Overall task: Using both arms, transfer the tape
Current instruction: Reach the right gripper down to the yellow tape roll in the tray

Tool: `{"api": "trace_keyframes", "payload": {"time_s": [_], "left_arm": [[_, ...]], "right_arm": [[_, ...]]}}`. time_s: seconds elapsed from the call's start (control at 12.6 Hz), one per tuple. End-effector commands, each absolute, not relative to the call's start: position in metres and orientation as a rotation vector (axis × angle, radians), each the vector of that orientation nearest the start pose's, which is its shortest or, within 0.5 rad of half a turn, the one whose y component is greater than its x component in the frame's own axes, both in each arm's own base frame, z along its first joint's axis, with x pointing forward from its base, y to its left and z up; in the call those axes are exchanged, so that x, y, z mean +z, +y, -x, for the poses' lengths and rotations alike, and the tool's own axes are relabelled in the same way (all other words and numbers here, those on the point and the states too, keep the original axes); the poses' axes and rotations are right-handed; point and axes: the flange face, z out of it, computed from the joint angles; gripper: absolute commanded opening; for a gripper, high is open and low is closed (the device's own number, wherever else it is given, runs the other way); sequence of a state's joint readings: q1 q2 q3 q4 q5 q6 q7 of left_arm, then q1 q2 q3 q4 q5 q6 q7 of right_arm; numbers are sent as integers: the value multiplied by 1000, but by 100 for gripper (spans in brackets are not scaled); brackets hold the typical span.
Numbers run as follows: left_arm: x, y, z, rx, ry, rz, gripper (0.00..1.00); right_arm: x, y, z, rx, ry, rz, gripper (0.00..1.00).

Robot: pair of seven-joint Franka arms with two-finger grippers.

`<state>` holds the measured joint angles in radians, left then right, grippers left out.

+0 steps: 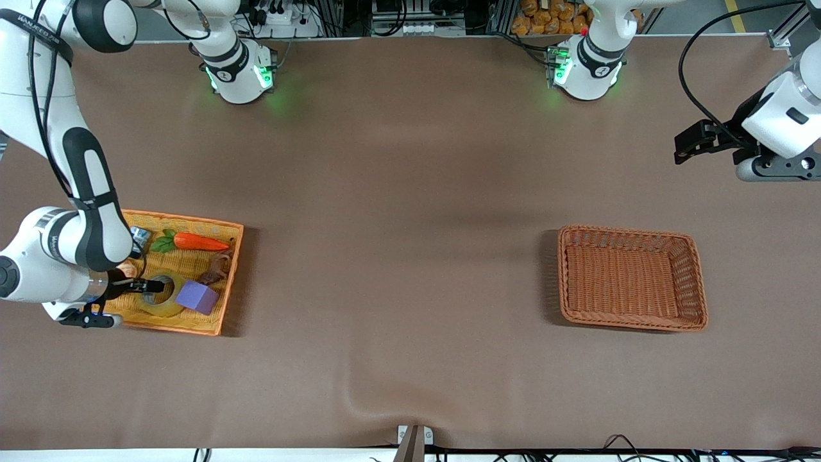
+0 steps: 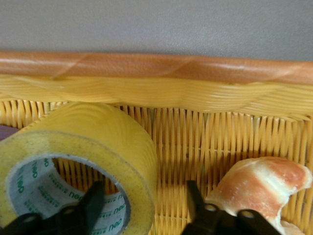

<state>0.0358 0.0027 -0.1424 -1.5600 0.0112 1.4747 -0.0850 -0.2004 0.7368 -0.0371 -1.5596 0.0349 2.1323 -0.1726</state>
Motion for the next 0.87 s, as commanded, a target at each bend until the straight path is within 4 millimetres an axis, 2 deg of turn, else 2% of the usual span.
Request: {"api": "trace_keyframes", "payload": {"time_s": [0.0, 0.32, 0.48, 0.63, 0.71, 0.79], "left_arm": [[623, -56, -539, 131, 47, 3143, 100], [621, -56, -540, 136, 47, 3142, 100], [621, -56, -540, 136, 47, 3142, 100], [619, -57, -540, 143, 47, 3142, 100], [618, -57, -540, 146, 47, 3141, 100], [619, -57, -540, 143, 47, 3142, 100]], "right_arm": [[206, -157, -670, 233, 109, 3089, 0], [217, -159, -673, 205, 95, 3093, 0], [236, -171, -675, 154, -31, 3096, 0], [268, -190, -680, 120, -161, 3085, 0], [287, -191, -685, 130, -196, 3074, 0], [315, -191, -688, 146, -205, 3067, 0]]}}
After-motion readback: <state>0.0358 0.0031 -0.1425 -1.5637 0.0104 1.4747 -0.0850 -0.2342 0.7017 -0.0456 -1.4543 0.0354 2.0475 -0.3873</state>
